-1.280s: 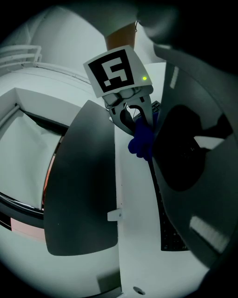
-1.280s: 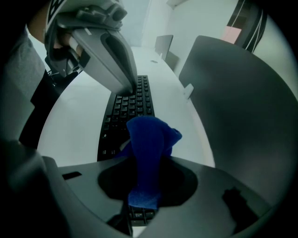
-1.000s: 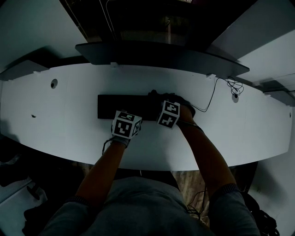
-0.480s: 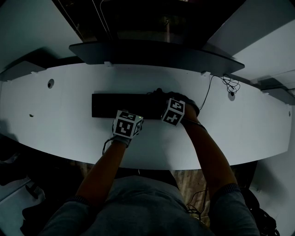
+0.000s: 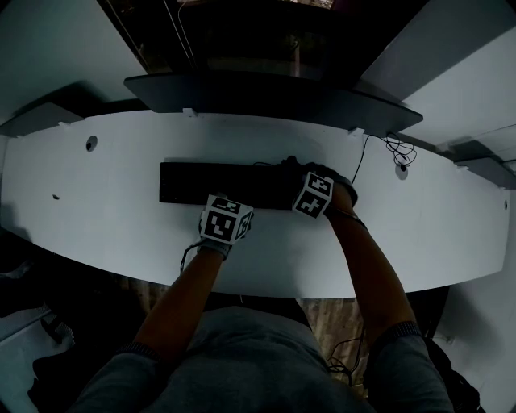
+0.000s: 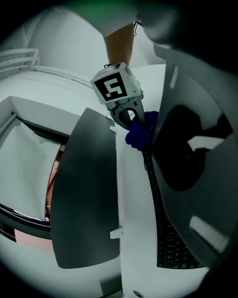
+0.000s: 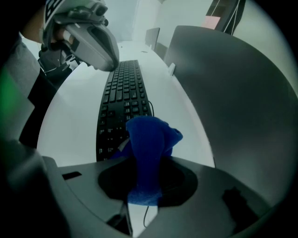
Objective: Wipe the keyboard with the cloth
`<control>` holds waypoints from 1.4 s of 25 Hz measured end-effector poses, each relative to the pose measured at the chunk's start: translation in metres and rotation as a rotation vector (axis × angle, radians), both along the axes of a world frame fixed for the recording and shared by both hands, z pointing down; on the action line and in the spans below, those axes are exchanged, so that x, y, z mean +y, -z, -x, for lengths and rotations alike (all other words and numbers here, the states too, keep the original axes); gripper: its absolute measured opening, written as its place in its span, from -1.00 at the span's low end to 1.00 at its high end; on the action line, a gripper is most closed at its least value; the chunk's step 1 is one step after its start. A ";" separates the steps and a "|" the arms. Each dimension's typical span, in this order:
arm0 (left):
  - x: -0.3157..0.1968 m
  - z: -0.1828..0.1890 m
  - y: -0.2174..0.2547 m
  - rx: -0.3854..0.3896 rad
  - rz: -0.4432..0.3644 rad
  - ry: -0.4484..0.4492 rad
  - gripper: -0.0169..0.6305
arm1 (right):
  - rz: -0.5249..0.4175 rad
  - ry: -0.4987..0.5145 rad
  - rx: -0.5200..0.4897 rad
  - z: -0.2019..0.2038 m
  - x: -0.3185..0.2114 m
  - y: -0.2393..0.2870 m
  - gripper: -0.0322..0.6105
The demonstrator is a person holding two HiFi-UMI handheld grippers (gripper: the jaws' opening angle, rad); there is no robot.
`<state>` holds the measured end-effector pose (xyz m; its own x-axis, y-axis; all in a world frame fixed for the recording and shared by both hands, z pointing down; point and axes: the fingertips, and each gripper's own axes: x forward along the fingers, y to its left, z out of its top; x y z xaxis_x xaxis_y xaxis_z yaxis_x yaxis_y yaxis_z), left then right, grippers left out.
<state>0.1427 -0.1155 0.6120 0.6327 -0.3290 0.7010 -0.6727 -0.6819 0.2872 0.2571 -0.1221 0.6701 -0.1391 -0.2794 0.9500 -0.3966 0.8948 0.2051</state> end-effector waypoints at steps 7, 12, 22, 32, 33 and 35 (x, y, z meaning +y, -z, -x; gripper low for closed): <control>0.006 0.010 0.010 -0.012 -0.016 0.027 -0.92 | -0.024 -0.035 0.020 -0.022 0.004 0.011 -0.53; 0.008 0.030 0.027 -0.009 -0.046 0.062 -0.92 | -0.083 -0.045 -0.033 -0.010 0.005 0.049 -0.53; 0.016 0.112 0.071 -0.015 -0.118 0.197 -0.92 | -0.167 -0.025 -0.209 0.084 0.013 0.122 -0.53; -0.002 0.205 0.052 -0.005 -0.098 0.284 -0.92 | -0.114 0.010 -0.290 0.205 -0.003 0.122 -0.53; -0.006 0.213 0.050 -0.003 -0.097 0.287 -0.92 | -0.109 0.010 -0.292 0.217 -0.006 0.120 -0.54; -0.012 0.230 0.047 -0.002 -0.093 0.289 -0.92 | -0.103 0.008 -0.295 0.239 -0.012 0.116 -0.54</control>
